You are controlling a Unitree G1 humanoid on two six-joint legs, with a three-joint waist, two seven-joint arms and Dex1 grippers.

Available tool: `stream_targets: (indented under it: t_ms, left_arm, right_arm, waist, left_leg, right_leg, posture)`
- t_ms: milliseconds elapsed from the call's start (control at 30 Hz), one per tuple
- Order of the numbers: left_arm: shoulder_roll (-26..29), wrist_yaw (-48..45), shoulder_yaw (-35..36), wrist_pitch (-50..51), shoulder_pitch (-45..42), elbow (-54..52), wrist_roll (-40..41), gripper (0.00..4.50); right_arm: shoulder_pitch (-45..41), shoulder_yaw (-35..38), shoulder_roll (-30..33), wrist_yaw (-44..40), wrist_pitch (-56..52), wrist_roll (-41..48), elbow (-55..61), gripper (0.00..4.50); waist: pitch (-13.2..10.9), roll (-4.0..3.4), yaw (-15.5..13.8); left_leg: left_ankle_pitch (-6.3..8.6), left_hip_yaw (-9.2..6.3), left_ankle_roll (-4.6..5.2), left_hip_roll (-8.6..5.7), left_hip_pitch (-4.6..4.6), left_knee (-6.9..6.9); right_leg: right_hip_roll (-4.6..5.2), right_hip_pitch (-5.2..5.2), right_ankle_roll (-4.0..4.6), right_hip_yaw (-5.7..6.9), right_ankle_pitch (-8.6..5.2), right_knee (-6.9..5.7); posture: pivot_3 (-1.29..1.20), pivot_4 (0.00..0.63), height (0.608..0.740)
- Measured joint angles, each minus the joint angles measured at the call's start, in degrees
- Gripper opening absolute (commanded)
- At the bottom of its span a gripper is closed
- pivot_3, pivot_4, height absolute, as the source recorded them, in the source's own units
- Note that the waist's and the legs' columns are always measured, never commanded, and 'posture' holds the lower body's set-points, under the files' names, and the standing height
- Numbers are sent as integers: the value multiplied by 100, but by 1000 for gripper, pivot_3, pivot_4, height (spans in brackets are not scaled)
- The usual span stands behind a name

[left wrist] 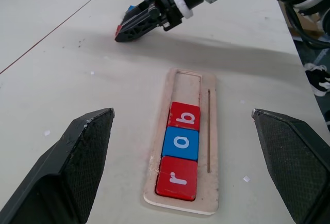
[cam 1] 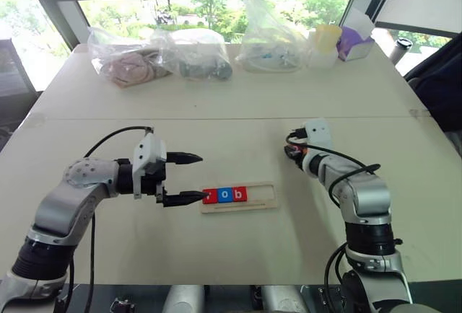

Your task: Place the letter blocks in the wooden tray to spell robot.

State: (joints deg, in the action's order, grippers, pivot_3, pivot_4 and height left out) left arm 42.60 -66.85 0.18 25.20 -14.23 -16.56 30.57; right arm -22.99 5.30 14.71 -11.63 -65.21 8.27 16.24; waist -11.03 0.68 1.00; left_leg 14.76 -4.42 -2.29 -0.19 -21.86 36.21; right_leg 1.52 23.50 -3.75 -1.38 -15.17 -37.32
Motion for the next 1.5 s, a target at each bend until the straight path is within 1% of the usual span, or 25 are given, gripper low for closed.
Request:
stream_targets:
  t_ms: [167,233,367,600,633,667,733,767,800,833,867,900,967,1033,1100,1233,1333,1500]
  left_arm:
    - [-21,-14,-10,-73,-9,41,-11,4500]
    - [-31,-19,-22,-90,-16,94,-13,4500]
    - [-88,-57,-122,-127,-81,135,-17,4500]
    - [-112,-81,-165,-204,-192,268,-67,4500]
    - [-118,-88,-169,-205,-197,288,-71,4500]
    - [-128,-96,-172,-209,-204,303,-84,4500]
    - [-141,-113,-174,-213,-214,305,-108,4500]
    - [-143,-118,-174,-213,-214,305,-119,4500]
    - [-146,-121,-174,-213,-215,305,-121,4500]
    - [-153,-123,-174,-214,-215,304,-125,4500]
    - [-155,-124,-173,-215,-214,305,-131,4500]
    - [-155,-123,-171,-216,-214,305,-136,4500]
    - [-168,-121,-174,-218,-219,306,-140,4500]
    - [-212,-114,-176,-221,-228,306,-145,4500]
    - [-219,-109,-176,-226,-230,307,-167,4500]
    - [-254,-93,-176,-238,-235,308,-199,4500]
    - [-276,-62,-176,-242,-231,305,-218,4500]
    - [-272,-44,-161,-237,-194,249,-217,4500]
  right_arm:
    - [835,267,-25,64,-1102,200,1550,1190]
    - [1180,406,-158,148,-1649,212,2243,1190]
    - [1394,558,-388,334,-2102,177,2743,1190]
    - [1391,675,-576,472,-2411,147,2953,1190]
    - [1391,674,-578,475,-2426,148,2961,2203]
    - [1397,670,-578,470,-2424,151,2967,2446]
    - [1422,596,-488,391,-2356,199,2972,3357]
    - [1444,550,-359,314,-2285,220,2971,3984]
    - [1461,483,-173,197,-2177,241,2958,4246]
    - [1476,365,205,-30,-1953,293,2914,4246]
    - [1477,133,1099,-571,-1370,403,2786,4246]
    - [1476,82,1701,-1027,-831,435,2686,4246]
    - [1506,48,2390,-1832,195,469,2429,4246]
    - [1690,-95,2973,-2700,1307,558,2046,4246]
    - [1796,-255,3387,-3489,2195,604,1502,4246]
    - [1707,-488,4008,-4836,3597,635,235,4246]
    - [1392,-699,4075,-5396,4280,553,-593,4246]
    - [915,-944,4066,-5886,5000,372,-1597,4246]
  waist:
    - [1,-1,-20]
    - [1,0,2]
    - [2,-2,14]
    - [2,-1,8]
    - [2,-1,8]
    - [2,-1,8]
    - [2,-1,9]
    - [2,-2,10]
    - [2,-2,10]
    - [-1,-6,8]
    - [-7,-15,9]
    - [-7,-14,10]
    - [0,6,8]
    - [0,7,4]
    - [-1,8,0]
    - [-3,9,1]
    - [-5,11,8]
    - [-6,10,-9]
  left_leg:
    - [0,-13,0,-1,-12,1]
    - [0,-11,0,0,-10,4]
    - [0,-7,0,1,1,3]
    - [0,-3,0,0,-3,-2]
    - [0,-3,0,0,-3,-3]
    - [0,-3,0,0,-3,-2]
    - [0,-3,0,0,-3,-1]
    - [0,-2,0,-1,-3,-1]
    - [0,-2,0,0,-4,1]
    - [0,1,0,-2,-6,3]
    - [0,10,0,-6,-9,5]
    - [0,11,0,-8,-8,6]
    - [1,10,1,-6,-7,4]
    - [1,8,2,-6,-5,0]
    - [1,6,2,-5,-5,0]
    - [1,11,2,-4,0,8]
    - [1,13,2,-3,8,9]
    - [1,11,2,-3,8,4]
  right_leg:
    - [2,5,-1,2,-1,2]
    - [0,5,0,2,-2,2]
    - [-1,1,17,1,-11,1]
    - [0,2,0,1,-4,7]
    - [0,2,0,1,-4,7]
    - [0,2,0,2,-4,7]
    - [1,2,0,1,-4,7]
    - [2,2,2,1,-5,7]
    - [2,1,3,1,-5,9]
    - [4,2,6,0,-7,11]
    - [9,1,14,-1,-13,20]
    - [11,-5,9,-1,-15,26]
    - [5,-7,-21,0,-19,29]
    - [2,-7,-25,1,-15,27]
    - [0,-7,-15,2,-8,23]
    - [3,-11,-12,-1,-7,21]
    - [3,-16,-8,-2,-6,20]
    - [3,-15,-9,-2,-5,19]
  posture:
    - [0,150,740]
    - [0,150,740]
    - [0,150,740]
    - [0,150,740]
    - [0,150,740]
    - [0,150,740]
    - [0,150,740]
    - [0,150,740]
    - [0,150,740]
    - [0,150,740]
    - [0,150,740]
    - [0,150,740]
    - [0,150,740]
    - [0,150,740]
    - [0,150,740]
    - [0,150,740]
    - [0,150,740]
    - [0,150,740]
